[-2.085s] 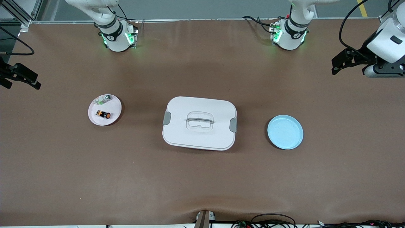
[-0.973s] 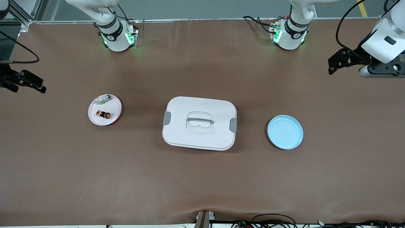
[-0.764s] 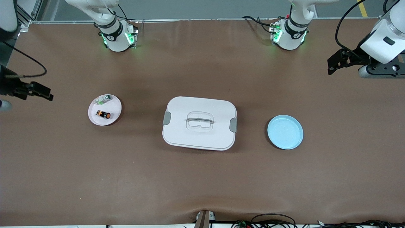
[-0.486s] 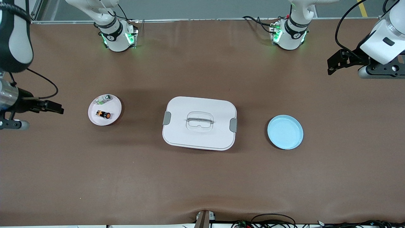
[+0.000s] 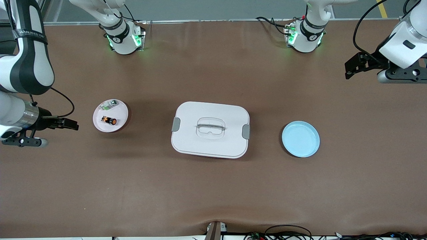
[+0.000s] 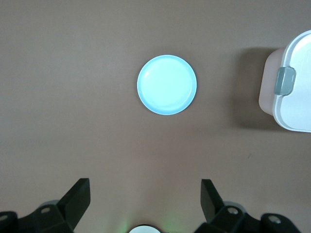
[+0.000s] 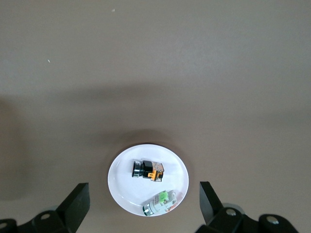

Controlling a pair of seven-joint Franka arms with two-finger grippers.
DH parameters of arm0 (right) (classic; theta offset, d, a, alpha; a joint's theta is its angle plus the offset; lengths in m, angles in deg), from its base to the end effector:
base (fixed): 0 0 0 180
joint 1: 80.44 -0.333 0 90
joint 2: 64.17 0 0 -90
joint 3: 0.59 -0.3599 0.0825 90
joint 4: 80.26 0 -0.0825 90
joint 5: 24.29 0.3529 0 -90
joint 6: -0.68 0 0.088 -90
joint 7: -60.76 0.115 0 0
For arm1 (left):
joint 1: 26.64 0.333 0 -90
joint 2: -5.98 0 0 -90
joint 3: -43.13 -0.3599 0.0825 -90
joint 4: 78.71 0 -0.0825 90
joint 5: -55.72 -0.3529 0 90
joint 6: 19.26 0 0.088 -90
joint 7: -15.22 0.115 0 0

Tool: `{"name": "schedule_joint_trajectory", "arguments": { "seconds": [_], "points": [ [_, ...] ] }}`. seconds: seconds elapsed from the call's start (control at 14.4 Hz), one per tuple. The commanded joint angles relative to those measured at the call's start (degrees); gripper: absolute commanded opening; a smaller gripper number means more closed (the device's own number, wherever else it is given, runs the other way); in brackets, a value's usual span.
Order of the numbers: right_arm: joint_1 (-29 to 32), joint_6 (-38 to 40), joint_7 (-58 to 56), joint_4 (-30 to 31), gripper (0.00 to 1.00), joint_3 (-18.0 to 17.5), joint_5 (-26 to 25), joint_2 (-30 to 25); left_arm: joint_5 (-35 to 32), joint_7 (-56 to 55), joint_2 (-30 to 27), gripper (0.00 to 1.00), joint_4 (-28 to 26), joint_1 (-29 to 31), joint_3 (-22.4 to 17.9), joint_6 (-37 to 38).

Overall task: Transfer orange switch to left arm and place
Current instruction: 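Move the right gripper down toward the switch on the white plate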

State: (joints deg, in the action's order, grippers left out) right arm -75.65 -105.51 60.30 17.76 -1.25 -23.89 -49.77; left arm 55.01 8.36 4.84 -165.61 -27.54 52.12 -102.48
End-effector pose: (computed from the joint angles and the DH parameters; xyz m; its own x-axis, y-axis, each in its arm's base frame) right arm 0.6005 -0.0434 0.4789 0.9919 -0.0656 -0.1084 -0.0671 -0.9977 -0.0102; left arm 0.4966 -0.0861 0.6839 0.9978 -0.0511 -0.0424 -0.0520 -0.9984 -0.0207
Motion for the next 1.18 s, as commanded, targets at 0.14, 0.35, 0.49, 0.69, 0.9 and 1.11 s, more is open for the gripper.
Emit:
{"name": "schedule_joint_trajectory", "arguments": {
  "seconds": [0.14, 0.35, 0.49, 0.69, 0.9, 1.11],
  "points": [
    [0.6, -2.3, -0.2, 8.7, 1.00, -0.6, 0.7, -4.6, 0.2, 1.0, 0.2, 1.00, 0.3, 0.5, 0.5, -0.3],
    [0.8, -9.7, 0.1, 18.1, 1.00, -0.6, 0.7, -8.7, 0.3, 1.1, 0.2, 1.00, 0.3, 0.5, 0.5, -0.4],
    [0.7, -16.6, 0.2, 23.9, 1.00, -0.6, 0.7, -9.7, 0.3, 1.1, 0.2, 1.00, 0.3, 0.6, 0.5, -0.4],
    [0.7, -24.5, 0.8, 30.2, 1.00, -0.7, 4.2, -10.2, 0.3, 1.1, 0.1, 1.00, 0.3, 0.8, 0.5, -0.4],
    [0.8, -30.7, 0.8, 34.4, 1.00, -0.6, 8.5, -9.7, 0.3, 1.1, 0.1, 1.00, 0.3, 0.8, 0.5, -0.4],
    [1.0, -33.4, 0.8, 35.7, 1.00, -0.5, 9.7, -6.9, 0.3, 1.1, 0.2, 1.00, 0.3, 0.8, 0.5, -0.4]
  ]
}}
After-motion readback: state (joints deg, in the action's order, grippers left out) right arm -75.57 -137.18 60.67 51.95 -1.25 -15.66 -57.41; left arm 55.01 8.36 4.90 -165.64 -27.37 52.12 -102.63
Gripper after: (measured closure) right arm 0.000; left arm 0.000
